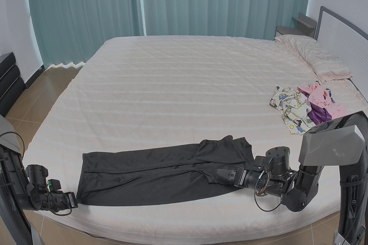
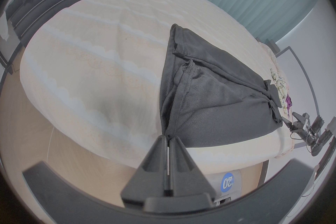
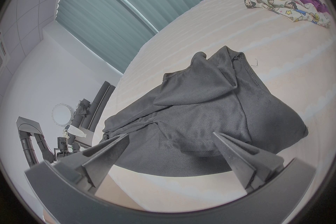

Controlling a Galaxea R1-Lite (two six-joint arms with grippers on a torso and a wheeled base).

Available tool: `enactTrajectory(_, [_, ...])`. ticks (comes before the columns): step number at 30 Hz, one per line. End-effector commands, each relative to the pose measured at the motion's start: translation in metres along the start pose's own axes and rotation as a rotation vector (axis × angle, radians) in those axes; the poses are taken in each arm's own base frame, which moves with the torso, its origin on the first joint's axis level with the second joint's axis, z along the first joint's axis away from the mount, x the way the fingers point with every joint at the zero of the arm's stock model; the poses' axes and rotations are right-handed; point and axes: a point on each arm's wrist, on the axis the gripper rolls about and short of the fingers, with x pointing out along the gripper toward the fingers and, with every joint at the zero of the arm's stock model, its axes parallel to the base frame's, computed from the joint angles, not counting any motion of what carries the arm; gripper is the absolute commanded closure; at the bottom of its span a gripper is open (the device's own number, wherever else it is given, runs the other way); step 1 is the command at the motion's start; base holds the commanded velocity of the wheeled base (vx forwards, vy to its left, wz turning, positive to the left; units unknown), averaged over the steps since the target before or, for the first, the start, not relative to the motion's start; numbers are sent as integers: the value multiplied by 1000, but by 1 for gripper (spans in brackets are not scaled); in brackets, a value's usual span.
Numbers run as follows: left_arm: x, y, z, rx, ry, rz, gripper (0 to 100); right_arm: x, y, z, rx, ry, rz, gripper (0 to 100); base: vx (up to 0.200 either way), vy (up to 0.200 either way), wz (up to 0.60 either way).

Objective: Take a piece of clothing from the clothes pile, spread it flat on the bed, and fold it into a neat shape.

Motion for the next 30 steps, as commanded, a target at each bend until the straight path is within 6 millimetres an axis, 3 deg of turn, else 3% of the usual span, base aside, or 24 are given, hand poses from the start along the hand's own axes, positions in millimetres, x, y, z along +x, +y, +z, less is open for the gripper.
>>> enactTrajectory(1, [-3, 1, -7, 0, 23, 9, 100, 0, 0, 0, 0, -1, 1, 0, 0, 0, 0])
enactTrajectory(15, [-6, 5, -13, 21, 42, 45, 100, 0, 0, 0, 0, -1, 1, 0, 0, 0, 0])
enactTrajectory(16, [-6, 5, -13, 21, 42, 45, 0, 0, 0, 0, 0, -1, 1, 0, 0, 0, 0])
enactTrajectory(30, [-28, 2, 15, -43, -155, 14, 0, 0, 1, 1, -1, -2, 2, 0, 0, 0, 0])
